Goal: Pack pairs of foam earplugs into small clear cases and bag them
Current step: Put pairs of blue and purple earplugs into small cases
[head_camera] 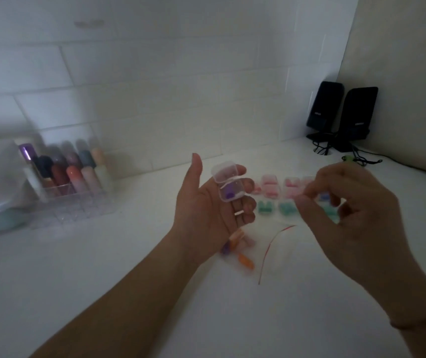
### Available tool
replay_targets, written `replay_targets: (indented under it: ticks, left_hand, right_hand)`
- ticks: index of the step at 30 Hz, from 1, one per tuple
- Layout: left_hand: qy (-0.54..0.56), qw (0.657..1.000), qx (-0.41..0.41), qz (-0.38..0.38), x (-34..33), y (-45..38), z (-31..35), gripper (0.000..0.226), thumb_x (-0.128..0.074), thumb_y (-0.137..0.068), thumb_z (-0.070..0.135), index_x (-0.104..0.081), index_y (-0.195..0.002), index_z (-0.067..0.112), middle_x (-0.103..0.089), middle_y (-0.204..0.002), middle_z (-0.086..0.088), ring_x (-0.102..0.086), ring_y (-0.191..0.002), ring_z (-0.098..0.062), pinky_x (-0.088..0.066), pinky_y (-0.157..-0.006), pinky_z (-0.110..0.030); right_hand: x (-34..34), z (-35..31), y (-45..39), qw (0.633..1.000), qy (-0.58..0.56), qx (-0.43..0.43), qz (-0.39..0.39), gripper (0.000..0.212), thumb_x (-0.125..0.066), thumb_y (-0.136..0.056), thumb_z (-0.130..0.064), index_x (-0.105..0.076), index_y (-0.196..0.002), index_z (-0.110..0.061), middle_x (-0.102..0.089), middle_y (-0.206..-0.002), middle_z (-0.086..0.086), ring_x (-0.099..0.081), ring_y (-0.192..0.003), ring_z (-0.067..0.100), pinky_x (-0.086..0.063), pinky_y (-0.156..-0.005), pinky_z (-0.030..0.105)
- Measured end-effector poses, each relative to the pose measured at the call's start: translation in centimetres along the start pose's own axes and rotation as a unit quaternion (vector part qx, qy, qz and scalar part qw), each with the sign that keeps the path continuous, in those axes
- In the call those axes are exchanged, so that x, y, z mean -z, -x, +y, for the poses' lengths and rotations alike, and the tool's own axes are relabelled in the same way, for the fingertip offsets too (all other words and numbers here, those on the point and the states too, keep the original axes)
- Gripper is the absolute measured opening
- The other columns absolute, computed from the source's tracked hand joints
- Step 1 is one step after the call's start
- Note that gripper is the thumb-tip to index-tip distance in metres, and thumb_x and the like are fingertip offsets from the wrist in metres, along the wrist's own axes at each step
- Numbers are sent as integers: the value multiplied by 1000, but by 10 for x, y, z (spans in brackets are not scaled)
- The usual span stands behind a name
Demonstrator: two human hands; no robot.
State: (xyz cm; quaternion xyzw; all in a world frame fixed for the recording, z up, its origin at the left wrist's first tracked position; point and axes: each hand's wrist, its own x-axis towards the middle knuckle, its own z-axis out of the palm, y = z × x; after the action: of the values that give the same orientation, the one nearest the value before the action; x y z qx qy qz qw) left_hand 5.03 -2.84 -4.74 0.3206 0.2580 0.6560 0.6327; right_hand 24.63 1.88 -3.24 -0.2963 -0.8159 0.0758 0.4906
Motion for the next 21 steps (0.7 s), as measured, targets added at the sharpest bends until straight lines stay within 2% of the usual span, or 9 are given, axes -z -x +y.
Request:
replay_targets:
  ticks: [3, 5, 7, 9, 11, 13, 17, 21]
  left_hand:
    - [28, 998, -26, 49, 7, -3, 5, 63, -33, -87, 71, -59, -88, 13, -58, -65, 0, -48, -56, -20, -36, -58, -29]
    - [24, 996, -30, 82, 12, -4, 7, 63, -34, -87, 71, -59, -87, 14, -57, -67, 0, -47, -55, -19, -36, -57, -28]
    - [12, 992, -32, 119, 15, -6, 8, 63, -35, -88, 71, -60, -89, 13, -57, -71, -2, -47, -55, -20, -36, -56, -28]
    - [5, 988, -39, 150, 18, -7, 8, 62, -36, -88, 70, -61, -89, 13, -56, -71, -3, -46, -53, -20, -35, -57, -28]
    - [8, 984, -46, 174, 20, -8, 7, 61, -36, -89, 69, -60, -88, 13, -56, -68, -3, -45, -52, -20, -34, -57, -28]
    - [13, 980, -45, 192, 21, -9, 4, 61, -36, -89, 68, -60, -87, 13, -56, -67, -3, -44, -52, -20, -34, -57, -28]
    - [22, 977, -35, 208, 23, -11, 1, 62, -36, -89, 68, -61, -89, 12, -58, -71, -4, -45, -54, -21, -34, -58, -29]
    - [38, 976, -30, 213, 23, -12, -3, 62, -34, -90, 67, -61, -90, 11, -58, -67, -4, -45, -53, -21, -33, -58, -29]
  right_hand:
    - [3, 7, 5, 994, 30, -33, -97, 26, -51, -74, -50, -63, -61, -31, -61, -97, -16, -52, -96, 14, -43, -74, 28]
    - [-2, 10, 11, 977, 88, 1, -195, 29, -48, -74, -54, -69, -65, -37, -60, -120, -16, -45, -121, 18, -41, -94, 40]
    - [-10, 13, 17, 942, 145, 28, -303, 30, -44, -75, -59, -71, -81, -48, -42, -146, -15, -26, -141, 23, -32, -108, 52]
    - [-17, 14, 21, 919, 148, 18, -364, 38, -35, -77, -65, -66, -96, -55, -19, -157, -17, -5, -148, 22, -20, -115, 53]
    - [-26, 14, 25, 914, 138, 17, -382, 54, -20, -77, -69, -62, -107, -57, -2, -160, -16, 8, -148, 20, -11, -118, 50]
    - [-35, 11, 27, 917, 136, 38, -373, 54, -17, -79, -68, -58, -114, -57, 5, -160, -14, 11, -147, 23, -9, -116, 50]
    - [-49, 11, 29, 937, 141, 84, -310, 32, -38, -86, -54, -64, -105, -51, -6, -161, -5, -8, -147, 32, -25, -110, 57]
    - [-59, 10, 29, 942, 160, 65, -287, 34, -37, -84, -50, -65, -104, -48, -10, -161, -1, -11, -146, 36, -27, -109, 61]
